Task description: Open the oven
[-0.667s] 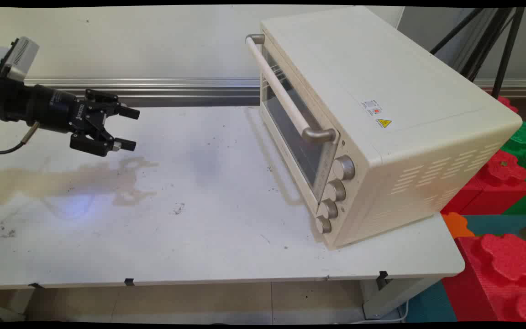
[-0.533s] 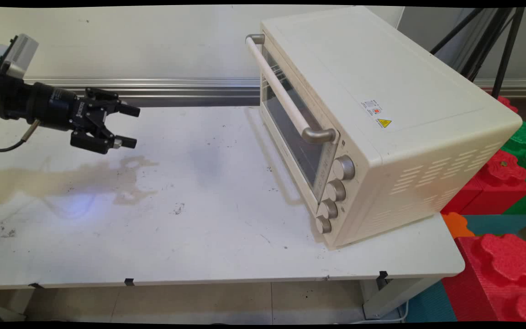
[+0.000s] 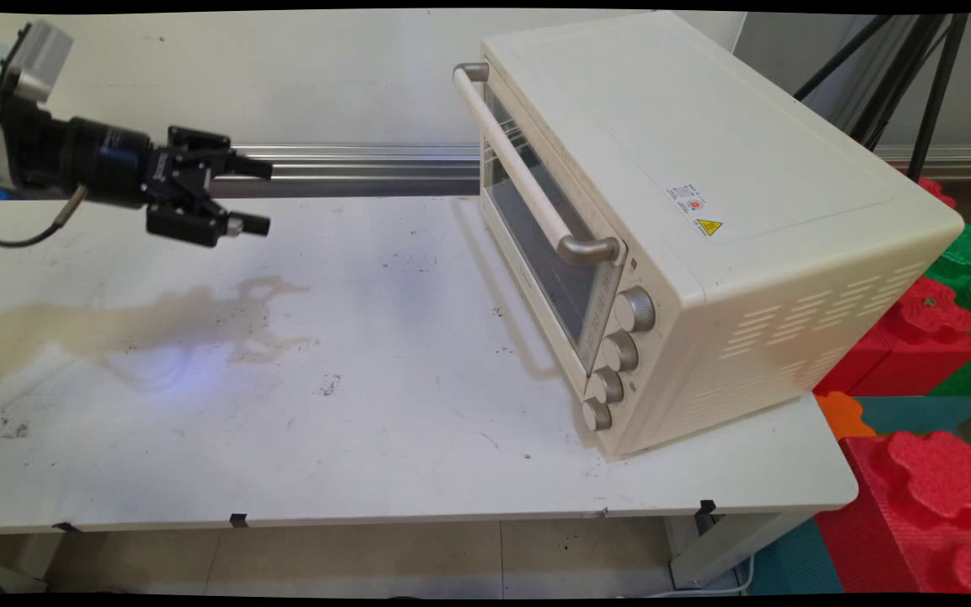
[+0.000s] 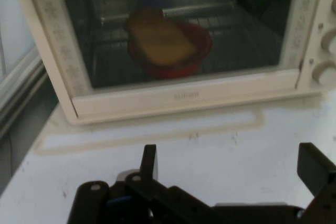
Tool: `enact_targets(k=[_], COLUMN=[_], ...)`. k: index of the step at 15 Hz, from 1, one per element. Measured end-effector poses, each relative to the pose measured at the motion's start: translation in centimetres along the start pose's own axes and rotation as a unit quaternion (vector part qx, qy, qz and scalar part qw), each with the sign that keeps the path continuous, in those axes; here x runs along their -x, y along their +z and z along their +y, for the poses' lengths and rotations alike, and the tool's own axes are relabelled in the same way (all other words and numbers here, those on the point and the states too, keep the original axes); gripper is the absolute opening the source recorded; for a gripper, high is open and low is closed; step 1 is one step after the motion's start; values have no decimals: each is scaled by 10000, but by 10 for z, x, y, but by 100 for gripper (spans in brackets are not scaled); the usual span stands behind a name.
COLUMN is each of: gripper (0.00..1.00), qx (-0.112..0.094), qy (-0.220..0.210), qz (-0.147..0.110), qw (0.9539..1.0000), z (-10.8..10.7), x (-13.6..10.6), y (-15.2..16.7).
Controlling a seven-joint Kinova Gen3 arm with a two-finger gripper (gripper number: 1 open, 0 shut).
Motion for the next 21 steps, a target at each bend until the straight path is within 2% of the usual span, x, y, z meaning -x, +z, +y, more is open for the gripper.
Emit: enact_targets(k=[11, 21], gripper=[100, 100], qx=[-96, -87], qy=[-48, -131], qz=[619, 889], qw=[9980, 9959], z=[-13, -18], x=[-56, -95], y=[36, 79])
